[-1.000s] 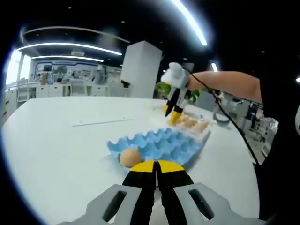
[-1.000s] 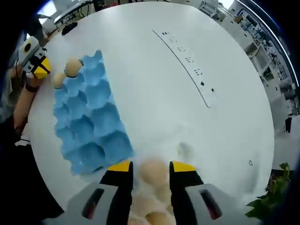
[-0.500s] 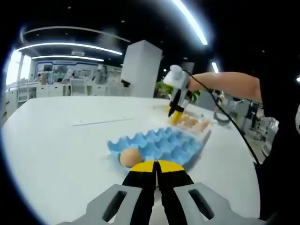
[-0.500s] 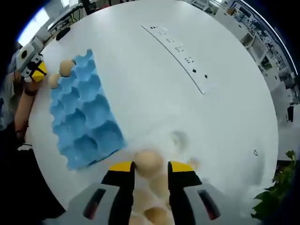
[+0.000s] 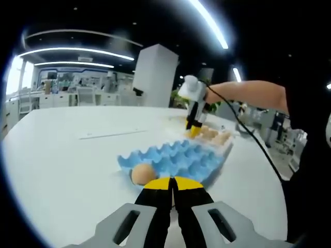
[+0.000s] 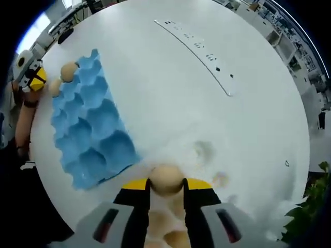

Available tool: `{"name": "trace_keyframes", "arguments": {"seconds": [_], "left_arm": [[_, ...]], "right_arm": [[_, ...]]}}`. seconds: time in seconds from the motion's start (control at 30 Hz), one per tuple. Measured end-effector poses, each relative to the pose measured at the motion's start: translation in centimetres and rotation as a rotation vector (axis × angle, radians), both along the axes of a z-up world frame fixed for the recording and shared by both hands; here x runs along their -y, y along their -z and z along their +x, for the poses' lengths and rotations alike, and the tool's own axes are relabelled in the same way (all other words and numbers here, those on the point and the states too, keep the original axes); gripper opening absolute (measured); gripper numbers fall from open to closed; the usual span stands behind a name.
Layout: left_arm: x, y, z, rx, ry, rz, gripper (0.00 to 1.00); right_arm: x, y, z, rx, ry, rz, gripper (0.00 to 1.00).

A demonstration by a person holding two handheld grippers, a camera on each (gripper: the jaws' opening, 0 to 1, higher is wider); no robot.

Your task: Pick up the eggs on the table and place them into the egg tray on the table

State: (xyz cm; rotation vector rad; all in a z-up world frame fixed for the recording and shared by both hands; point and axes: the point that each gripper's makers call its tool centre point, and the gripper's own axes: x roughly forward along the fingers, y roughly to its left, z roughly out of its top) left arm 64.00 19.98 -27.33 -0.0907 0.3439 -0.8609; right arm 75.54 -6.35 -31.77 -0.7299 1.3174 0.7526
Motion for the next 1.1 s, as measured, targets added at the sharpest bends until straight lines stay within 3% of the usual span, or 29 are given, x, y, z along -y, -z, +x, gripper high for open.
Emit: {"name": "trace_keyframes", "arguments": {"seconds": [0.17, 0.47, 0.63, 0.8, 1.1], "left_arm": [[0.2, -0.1, 0.0, 0.005, 0.002, 0.003, 0.0], [0.3, -0.1, -0.2, 0.005, 0.006, -0.01, 0.0], [0.5, 0.0, -0.3, 0.002, 0.012, -0.011, 0.0], [0.5, 0.0, -0.2, 0.003, 0.017, -0.014, 0.0], [0.3, 0.0, -0.3, -0.006, 0.02, -0.03, 0.0]], "right_arm": [[-0.1, 0.4, -0.2, -0.018, 0.006, -0.024, 0.27], [0.0, 0.9, -0.5, -0.038, -0.065, -0.061, 0.28], [0.1, 1.0, -0.2, -0.056, -0.022, -0.053, 0.28], [0.1, 1.0, -0.5, -0.036, -0.011, -0.08, 0.27], [0.1, -0.2, -0.5, -0.01, 0.011, -0.039, 0.26]]}}
